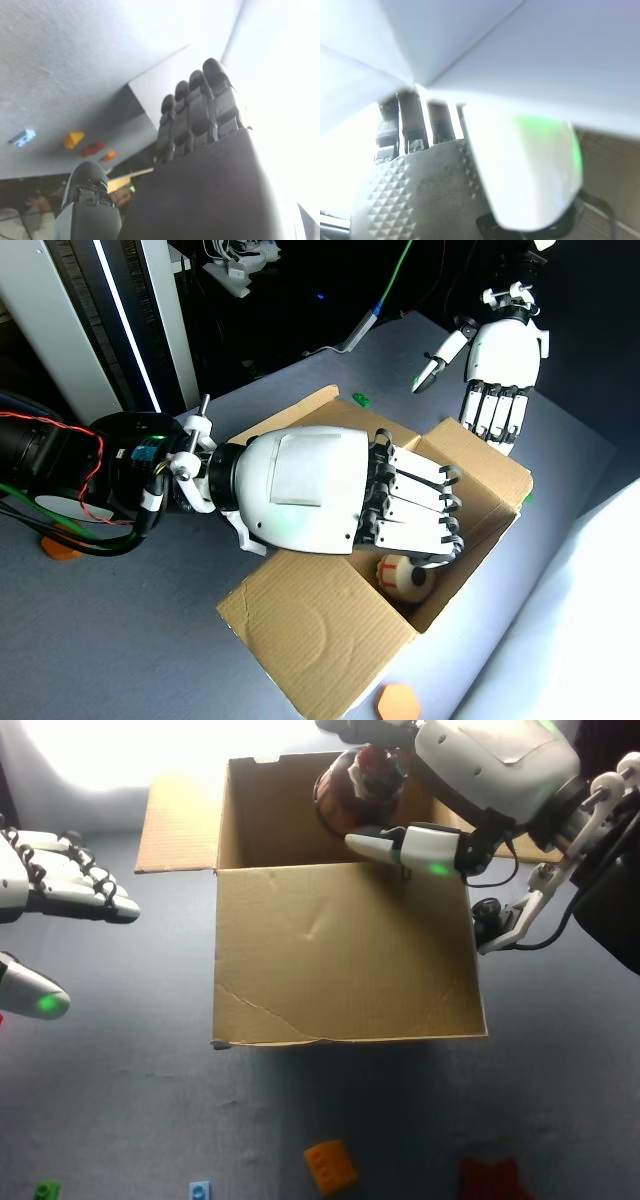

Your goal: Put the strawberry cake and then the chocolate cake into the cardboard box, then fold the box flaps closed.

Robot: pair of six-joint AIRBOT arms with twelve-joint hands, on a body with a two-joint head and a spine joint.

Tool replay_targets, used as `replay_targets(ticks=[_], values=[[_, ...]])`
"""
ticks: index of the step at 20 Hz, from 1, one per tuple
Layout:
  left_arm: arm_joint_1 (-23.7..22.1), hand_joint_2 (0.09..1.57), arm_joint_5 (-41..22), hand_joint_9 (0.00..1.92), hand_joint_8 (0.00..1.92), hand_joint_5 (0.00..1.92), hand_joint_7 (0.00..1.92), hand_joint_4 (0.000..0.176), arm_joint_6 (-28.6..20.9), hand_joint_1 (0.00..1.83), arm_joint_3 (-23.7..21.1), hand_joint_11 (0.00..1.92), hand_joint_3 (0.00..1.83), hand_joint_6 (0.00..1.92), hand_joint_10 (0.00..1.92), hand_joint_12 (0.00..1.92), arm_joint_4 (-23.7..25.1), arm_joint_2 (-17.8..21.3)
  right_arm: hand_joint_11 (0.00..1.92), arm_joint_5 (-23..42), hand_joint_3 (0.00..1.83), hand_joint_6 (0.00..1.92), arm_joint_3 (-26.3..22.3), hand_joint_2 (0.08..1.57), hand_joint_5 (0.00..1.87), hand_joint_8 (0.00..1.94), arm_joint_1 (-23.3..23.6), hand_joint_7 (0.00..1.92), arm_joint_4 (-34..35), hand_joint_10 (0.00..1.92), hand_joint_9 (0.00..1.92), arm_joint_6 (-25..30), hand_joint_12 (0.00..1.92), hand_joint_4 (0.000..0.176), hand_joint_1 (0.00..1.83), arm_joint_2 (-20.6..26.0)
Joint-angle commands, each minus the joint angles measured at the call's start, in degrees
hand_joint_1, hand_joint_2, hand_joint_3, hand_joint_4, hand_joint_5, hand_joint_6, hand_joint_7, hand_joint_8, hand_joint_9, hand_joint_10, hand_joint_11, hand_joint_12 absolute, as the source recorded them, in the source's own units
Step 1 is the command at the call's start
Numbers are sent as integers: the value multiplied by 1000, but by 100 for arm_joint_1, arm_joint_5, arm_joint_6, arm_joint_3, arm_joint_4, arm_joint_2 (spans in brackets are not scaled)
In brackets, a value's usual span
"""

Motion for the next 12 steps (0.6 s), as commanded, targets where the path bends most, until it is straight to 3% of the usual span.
replay_targets(ticks=[1,6,8,12], values=[[-61,1109,-113,180,6,160,196,0,1,0,66,0,0,5,12,577,-415,20,1,719,0,14,-1,1095,229,3,38,456,-58,130,472,-17,1252,0,704,75],[-344,1105,-115,203,2,157,206,0,-134,0,225,0,0,1,9,645,-219,-53,0,469,0,0,-26,1003,7,3,176,229,191,4,212,-30,613,0,623,224],[-638,1107,-115,206,2,157,208,0,-185,0,191,0,0,1,9,647,175,-80,0,219,0,3,-85,991,13,0,264,213,457,1,193,-80,523,0,603,362],[-1056,1107,-150,201,0,150,203,0,-334,0,209,0,0,0,3,647,374,-122,0,9,0,1,-359,1000,3,2,296,180,635,6,140,-162,324,0,586,785]])
